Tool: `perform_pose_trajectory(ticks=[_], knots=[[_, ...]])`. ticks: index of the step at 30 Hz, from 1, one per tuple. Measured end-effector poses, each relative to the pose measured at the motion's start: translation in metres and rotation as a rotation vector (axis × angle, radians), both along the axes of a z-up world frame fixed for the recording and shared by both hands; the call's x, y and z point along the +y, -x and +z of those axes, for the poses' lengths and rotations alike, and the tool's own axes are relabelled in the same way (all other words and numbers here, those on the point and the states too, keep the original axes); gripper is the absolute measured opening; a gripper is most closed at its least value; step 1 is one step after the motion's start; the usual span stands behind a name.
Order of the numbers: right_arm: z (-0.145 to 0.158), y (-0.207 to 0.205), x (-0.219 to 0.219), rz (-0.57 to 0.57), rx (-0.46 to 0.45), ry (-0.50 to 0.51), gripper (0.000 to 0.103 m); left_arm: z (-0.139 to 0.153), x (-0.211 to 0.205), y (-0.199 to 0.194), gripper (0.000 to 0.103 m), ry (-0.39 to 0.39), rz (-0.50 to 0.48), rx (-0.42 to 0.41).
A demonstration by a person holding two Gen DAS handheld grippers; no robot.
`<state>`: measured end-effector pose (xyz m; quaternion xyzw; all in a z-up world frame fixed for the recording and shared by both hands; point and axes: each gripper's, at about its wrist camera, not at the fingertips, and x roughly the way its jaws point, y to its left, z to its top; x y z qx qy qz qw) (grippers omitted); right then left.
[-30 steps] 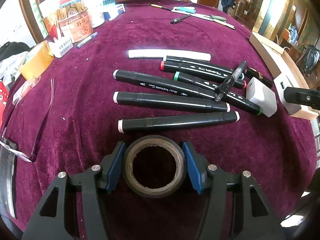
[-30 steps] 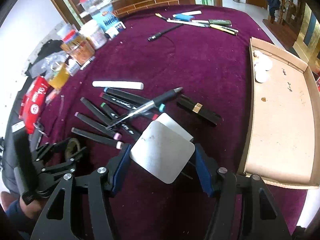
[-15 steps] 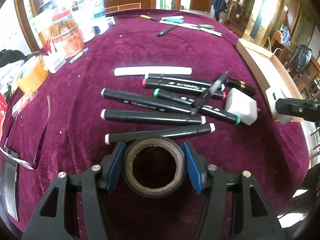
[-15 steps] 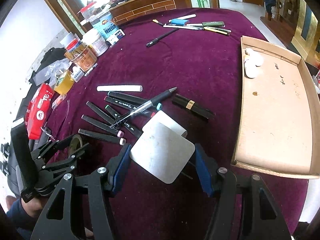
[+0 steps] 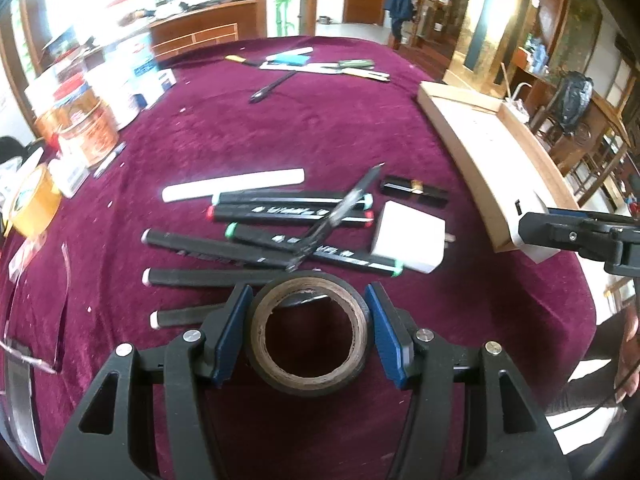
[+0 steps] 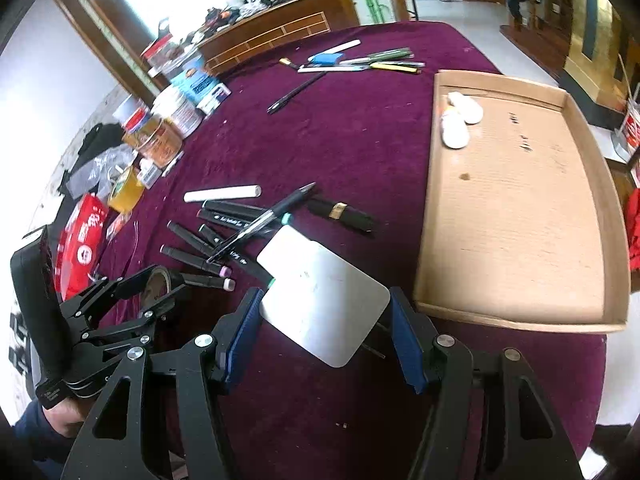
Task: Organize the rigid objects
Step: 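Carry tape roll and charger over the cardboard tray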
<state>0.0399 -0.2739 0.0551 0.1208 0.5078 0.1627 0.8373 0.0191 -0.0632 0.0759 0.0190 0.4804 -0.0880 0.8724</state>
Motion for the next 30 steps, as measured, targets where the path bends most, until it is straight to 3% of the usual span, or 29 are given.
perform_pose_trajectory(ticks=[17,30], knots=[[0.012,0.007,-0.076,-0.136,-0.012,-0.033,0.056,0.026,-0.08,-0.019,0.057,0.022,-0.145,-0.032],[0.022,-0.028,-0.139,-0.197,-0.006,-0.08,0.057,0.043,-0.16,-0.053,0.057,0.057,-0.241,-0.036]])
